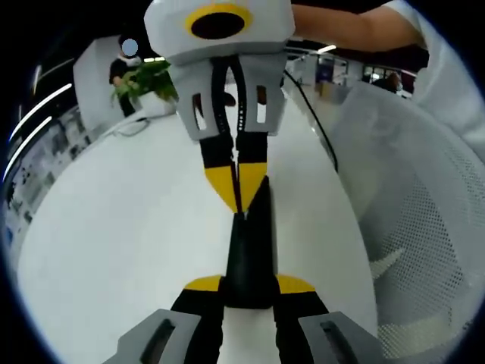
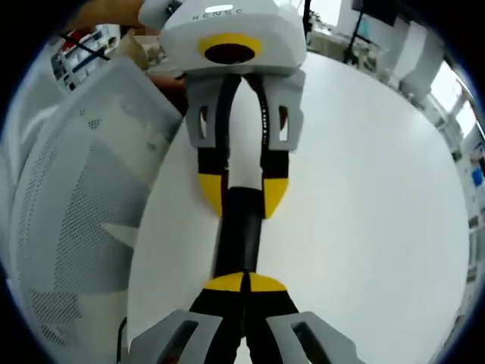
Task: Press the specified remote control buttons in sequence, fully releasing each button before pressing the next.
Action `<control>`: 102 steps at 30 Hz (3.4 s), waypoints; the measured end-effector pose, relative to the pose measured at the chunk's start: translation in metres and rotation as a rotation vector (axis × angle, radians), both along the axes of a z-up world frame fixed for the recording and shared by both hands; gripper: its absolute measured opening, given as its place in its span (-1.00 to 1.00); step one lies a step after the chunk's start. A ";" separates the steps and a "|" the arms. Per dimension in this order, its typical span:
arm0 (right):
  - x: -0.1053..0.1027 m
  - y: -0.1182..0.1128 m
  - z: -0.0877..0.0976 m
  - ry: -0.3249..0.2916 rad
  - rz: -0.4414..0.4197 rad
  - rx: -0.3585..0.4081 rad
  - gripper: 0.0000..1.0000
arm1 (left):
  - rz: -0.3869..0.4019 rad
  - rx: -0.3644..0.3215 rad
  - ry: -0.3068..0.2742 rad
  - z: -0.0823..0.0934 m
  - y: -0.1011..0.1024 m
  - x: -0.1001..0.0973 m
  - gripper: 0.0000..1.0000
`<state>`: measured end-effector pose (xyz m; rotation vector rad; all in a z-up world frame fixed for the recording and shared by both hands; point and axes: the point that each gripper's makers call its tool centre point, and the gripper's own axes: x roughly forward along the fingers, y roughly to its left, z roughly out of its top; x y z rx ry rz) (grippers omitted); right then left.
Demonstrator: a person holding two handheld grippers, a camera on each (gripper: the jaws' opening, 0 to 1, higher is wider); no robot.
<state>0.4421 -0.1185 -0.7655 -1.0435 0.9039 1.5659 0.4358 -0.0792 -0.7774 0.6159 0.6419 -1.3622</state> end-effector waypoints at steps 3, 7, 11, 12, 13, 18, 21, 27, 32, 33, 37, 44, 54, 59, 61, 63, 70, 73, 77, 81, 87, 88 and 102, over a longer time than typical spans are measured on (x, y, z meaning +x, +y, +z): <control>-0.001 0.000 -0.002 0.010 0.000 -0.004 -1.00 | 0.000 0.000 0.000 0.000 0.000 0.000 -0.53; -0.002 0.000 -0.003 0.015 0.001 -0.008 -1.00 | 0.000 0.000 -0.001 -0.001 0.000 0.000 -0.53; -0.002 -0.001 -0.005 0.020 0.002 -0.012 -1.00 | 0.001 -0.003 0.000 -0.001 0.000 0.000 -0.53; -0.002 -0.001 -0.006 0.019 0.003 -0.017 -1.00 | 0.000 -0.004 0.000 -0.001 0.000 0.000 -0.53; -0.002 -0.002 -0.007 0.018 0.004 -0.021 -1.00 | 0.000 -0.004 0.000 -0.001 0.000 0.000 -0.53; -0.002 -0.002 -0.007 0.026 0.000 -0.020 -1.00 | 0.000 -0.007 0.000 -0.001 0.000 -0.001 -0.53; -0.002 -0.002 -0.007 0.032 0.005 -0.022 -1.00 | 0.001 -0.009 -0.001 -0.001 0.000 0.000 -0.53; -0.001 -0.002 -0.008 0.037 0.009 -0.025 -1.00 | 0.006 -0.014 -0.001 -0.001 0.000 0.000 -0.53; -0.001 -0.002 -0.009 0.031 0.020 -0.039 -1.00 | 0.006 -0.015 0.003 -0.001 0.000 0.000 -0.53; -0.001 -0.002 -0.009 0.030 0.022 -0.043 -1.00 | 0.006 -0.015 0.003 -0.001 0.000 0.000 -0.53; -0.001 -0.002 -0.009 0.036 0.018 -0.044 -1.00 | 0.006 -0.015 0.003 -0.001 0.000 0.000 -0.53; -0.001 -0.002 -0.009 0.038 -0.002 -0.029 -1.00 | 0.005 -0.012 0.004 -0.001 0.000 0.000 -0.53; 0.000 -0.002 -0.008 0.034 -0.017 -0.018 -1.00 | 0.003 -0.004 0.004 -0.001 0.000 0.000 -0.53; -0.001 -0.002 -0.003 0.023 -0.022 -0.003 -1.00 | 0.002 -0.001 0.001 -0.001 -0.001 0.000 -0.53; -0.001 -0.002 -0.001 0.021 -0.026 0.001 -1.00 | 0.002 -0.001 0.000 -0.001 -0.001 0.000 -0.53; 0.000 -0.003 0.001 0.014 -0.024 0.001 -1.00 | 0.002 -0.002 0.001 -0.001 -0.001 0.000 -0.53; -0.001 -0.003 0.005 -0.003 -0.019 0.002 -1.00 | 0.003 0.000 -0.002 -0.001 0.000 0.000 -0.53; -0.002 -0.004 0.006 -0.006 -0.014 -0.003 -1.00 | 0.003 0.000 -0.001 -0.001 0.000 0.001 -0.53; -0.005 -0.005 0.008 -0.004 -0.007 -0.004 -1.00 | 0.002 0.000 -0.001 -0.001 0.000 0.000 -0.53; -0.007 -0.005 0.006 -0.001 -0.003 -0.009 -1.00 | 0.001 0.001 -0.001 -0.001 0.000 0.001 -0.53; -0.008 -0.005 0.004 0.002 0.003 -0.016 -1.00 | 0.000 0.001 0.000 -0.001 0.000 0.000 -0.53; -0.008 -0.005 0.004 0.002 0.004 -0.017 -1.00 | 0.000 0.001 0.000 -0.001 0.000 0.000 -0.53; -0.012 -0.003 -0.003 0.014 0.011 -0.023 -1.00 | 0.001 -0.003 0.000 -0.001 0.000 0.000 -0.53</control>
